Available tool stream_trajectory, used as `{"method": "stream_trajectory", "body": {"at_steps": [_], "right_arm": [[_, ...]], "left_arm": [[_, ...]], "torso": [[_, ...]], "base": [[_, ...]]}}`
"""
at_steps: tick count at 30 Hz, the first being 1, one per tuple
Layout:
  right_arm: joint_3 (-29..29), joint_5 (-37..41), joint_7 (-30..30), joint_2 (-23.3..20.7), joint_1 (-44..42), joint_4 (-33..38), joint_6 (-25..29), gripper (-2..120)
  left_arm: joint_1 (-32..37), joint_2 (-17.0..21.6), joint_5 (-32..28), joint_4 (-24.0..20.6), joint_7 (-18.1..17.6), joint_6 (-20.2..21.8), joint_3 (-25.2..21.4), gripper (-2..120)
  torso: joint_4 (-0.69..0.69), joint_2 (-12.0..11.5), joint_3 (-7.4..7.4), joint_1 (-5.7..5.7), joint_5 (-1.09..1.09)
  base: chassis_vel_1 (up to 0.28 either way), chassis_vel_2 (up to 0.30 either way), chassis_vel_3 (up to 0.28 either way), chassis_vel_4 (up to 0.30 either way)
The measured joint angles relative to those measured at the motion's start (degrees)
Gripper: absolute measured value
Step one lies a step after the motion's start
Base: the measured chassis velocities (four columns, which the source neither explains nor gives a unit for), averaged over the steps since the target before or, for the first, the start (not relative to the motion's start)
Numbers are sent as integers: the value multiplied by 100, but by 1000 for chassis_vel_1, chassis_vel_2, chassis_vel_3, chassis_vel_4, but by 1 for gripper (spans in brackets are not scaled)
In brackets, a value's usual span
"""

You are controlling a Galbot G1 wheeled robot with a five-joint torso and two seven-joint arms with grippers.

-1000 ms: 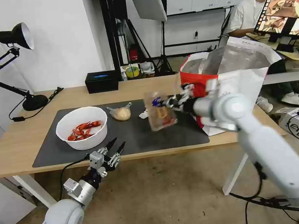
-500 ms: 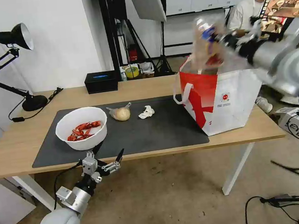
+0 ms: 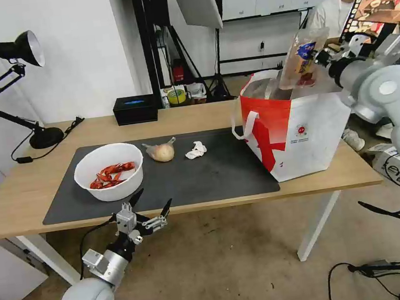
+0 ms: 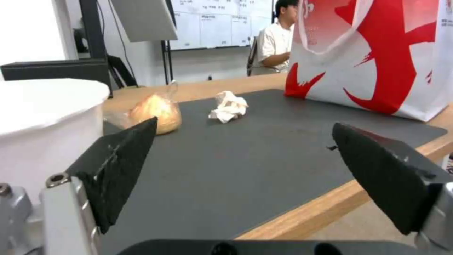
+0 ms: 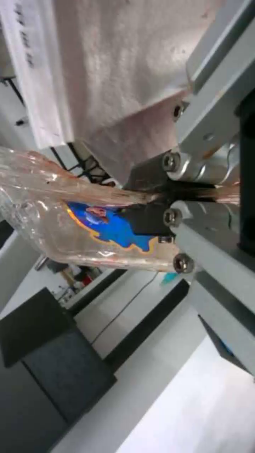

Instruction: Pick up the trash from the table and place it into the takeout bag.

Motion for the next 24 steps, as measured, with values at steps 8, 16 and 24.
{"method": "stream_trajectory", "body": {"at_steps": [8,16,24], "right_arm": [[9,236,211,-26,-289,265,-158,0],[241,899,508,-82,-532,486,-374,0],[330,1391,907,-133,-495,479,-508,27]], "left_arm": [[-31,-1,-3,27,-16,2,21,100],[-125,24,-7,73,-52,21,141,100],[-243,148,-32,99,-126,117,192,100]], "torso": [[0,0,0,0,0],[-1,0,0,0,1],[-1,0,0,0,0]], "base": [[0,0,0,0],[0,0,0,0],[0,0,0,0]]}}
